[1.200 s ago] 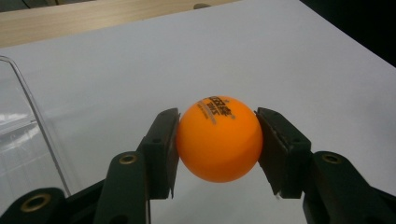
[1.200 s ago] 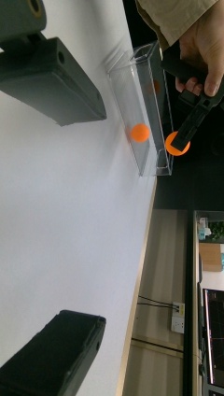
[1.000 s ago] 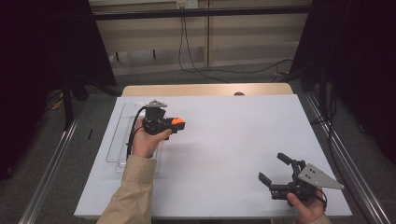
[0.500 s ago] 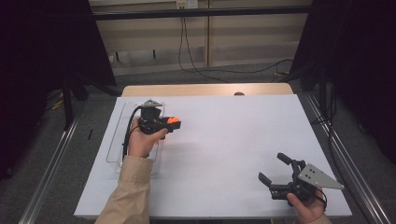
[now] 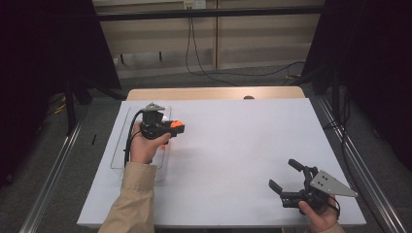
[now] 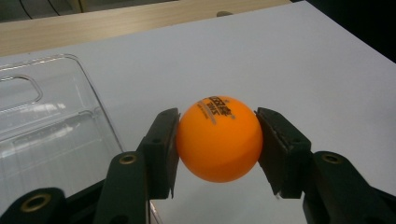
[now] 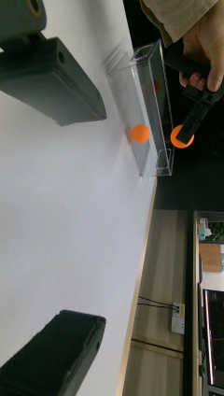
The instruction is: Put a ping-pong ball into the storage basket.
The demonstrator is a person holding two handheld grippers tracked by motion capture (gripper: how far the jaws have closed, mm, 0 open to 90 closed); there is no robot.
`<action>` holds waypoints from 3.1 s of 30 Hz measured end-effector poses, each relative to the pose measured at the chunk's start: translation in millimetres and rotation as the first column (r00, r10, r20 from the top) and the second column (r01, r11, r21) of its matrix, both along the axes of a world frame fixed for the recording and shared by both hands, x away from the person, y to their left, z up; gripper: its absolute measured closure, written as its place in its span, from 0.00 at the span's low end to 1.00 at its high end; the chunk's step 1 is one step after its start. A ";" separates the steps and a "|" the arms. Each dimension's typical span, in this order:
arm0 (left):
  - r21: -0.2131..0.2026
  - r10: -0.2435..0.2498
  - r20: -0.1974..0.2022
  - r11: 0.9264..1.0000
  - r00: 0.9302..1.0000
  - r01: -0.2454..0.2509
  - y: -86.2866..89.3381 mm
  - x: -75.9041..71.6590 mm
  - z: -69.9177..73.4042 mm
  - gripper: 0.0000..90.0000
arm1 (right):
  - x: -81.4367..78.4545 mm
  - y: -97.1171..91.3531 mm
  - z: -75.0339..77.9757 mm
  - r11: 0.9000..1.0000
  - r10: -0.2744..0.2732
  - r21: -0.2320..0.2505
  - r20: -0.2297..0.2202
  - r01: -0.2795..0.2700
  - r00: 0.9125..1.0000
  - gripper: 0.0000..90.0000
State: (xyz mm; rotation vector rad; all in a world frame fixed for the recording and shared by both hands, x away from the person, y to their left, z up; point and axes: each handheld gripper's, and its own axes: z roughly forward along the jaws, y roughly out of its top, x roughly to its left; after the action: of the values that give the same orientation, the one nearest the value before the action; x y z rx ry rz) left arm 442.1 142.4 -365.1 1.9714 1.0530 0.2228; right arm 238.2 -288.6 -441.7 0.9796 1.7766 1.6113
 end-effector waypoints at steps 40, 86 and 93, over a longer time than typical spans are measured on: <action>0.007 0.056 0.019 0.998 0.998 -0.056 19.8 0.9 2.7 0.57 | 0.1 0.4 -0.2 1.000 0.002 0.001 0.000 -0.002 1.000 0.03; 0.012 0.126 0.039 0.992 0.991 -0.126 42.1 0.4 4.9 0.57 | -0.1 0.5 0.0 1.000 0.004 0.002 0.000 -0.004 1.000 0.03; 0.019 0.133 0.036 0.991 0.991 -0.133 45.7 0.1 3.7 0.57 | -0.1 0.6 0.0 1.000 0.004 0.001 0.001 -0.004 1.000 0.03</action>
State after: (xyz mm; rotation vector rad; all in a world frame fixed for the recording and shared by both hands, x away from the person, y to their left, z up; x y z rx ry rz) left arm 442.2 188.1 -361.4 1.9115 1.1655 0.3406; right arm 238.1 -288.0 -441.7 0.9765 1.7786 1.6154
